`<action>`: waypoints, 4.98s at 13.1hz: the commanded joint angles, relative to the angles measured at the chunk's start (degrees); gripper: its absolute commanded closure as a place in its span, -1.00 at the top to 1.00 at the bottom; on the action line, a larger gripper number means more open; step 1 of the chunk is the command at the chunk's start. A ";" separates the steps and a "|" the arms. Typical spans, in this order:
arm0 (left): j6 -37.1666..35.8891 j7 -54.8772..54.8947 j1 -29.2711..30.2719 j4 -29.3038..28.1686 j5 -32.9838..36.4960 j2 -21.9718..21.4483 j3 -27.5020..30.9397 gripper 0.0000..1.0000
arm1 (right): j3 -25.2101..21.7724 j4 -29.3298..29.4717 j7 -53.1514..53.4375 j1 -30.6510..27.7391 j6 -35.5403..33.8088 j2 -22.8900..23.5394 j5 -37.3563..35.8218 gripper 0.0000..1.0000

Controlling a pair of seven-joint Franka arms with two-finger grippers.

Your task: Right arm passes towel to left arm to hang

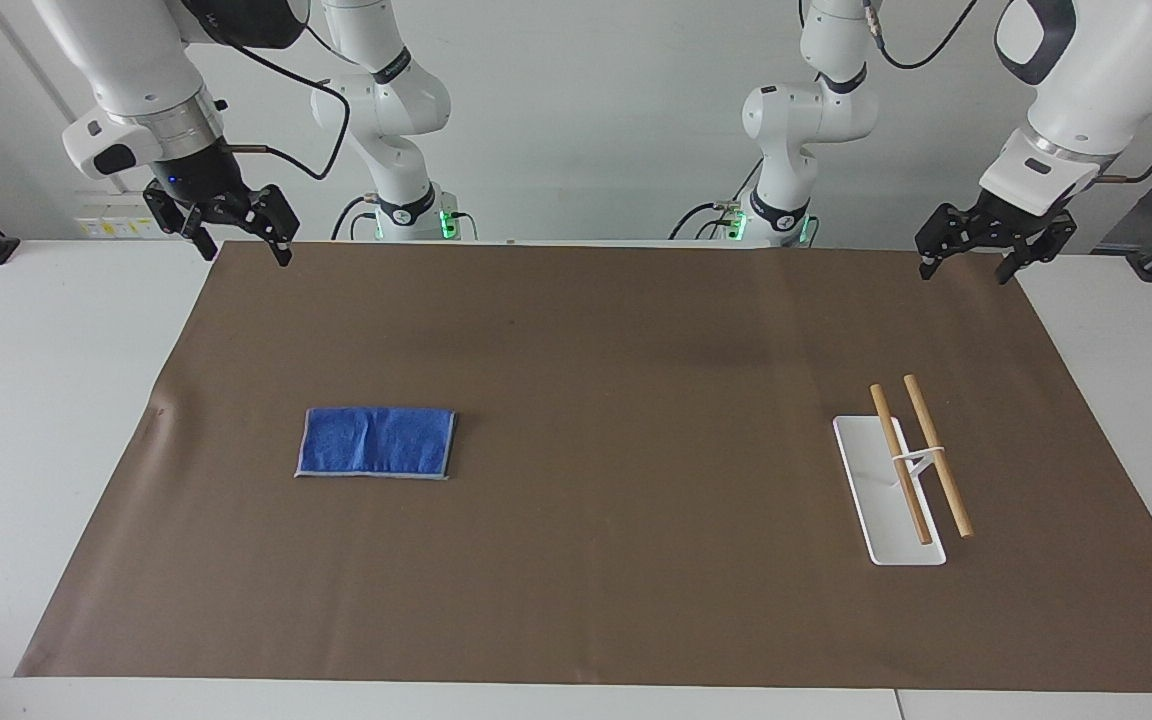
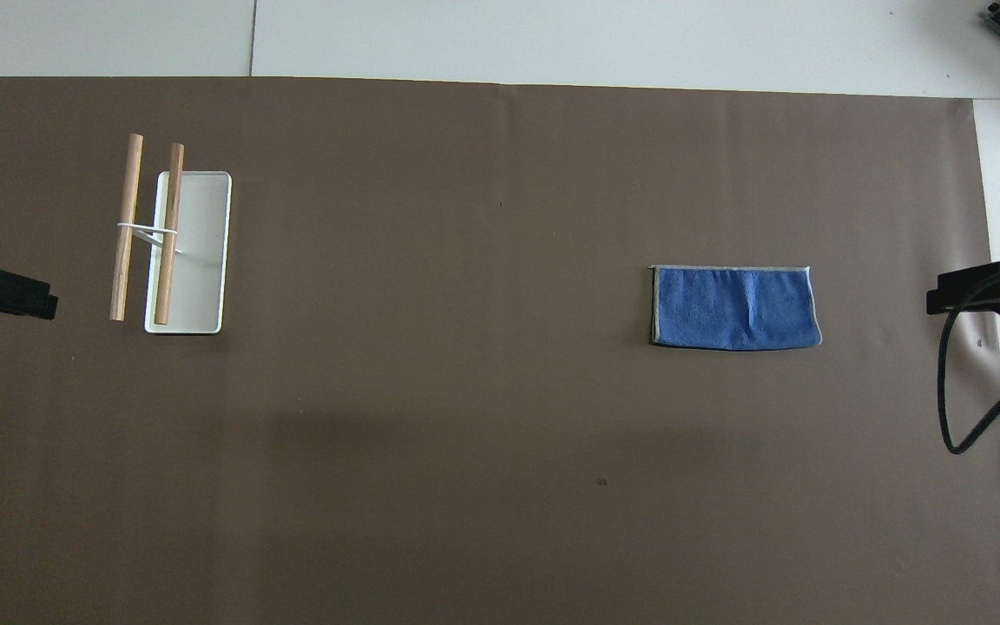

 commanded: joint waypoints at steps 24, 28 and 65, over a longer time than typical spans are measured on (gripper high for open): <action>0.24 -0.48 0.56 -1.60 1.10 -1.45 -0.34 1.00 | -0.02 -2.75 -1.10 -0.37 1.02 -1.87 -0.07 1.00; 0.24 -0.48 0.56 -1.60 1.10 -1.45 -0.34 1.00 | -0.02 -3.19 -1.10 -0.37 1.02 -2.05 -0.07 1.00; 0.24 -0.48 0.56 -1.60 1.10 -1.45 -0.34 1.00 | 0.77 -34.13 -4.88 4.64 59.55 17.91 0.89 -1.00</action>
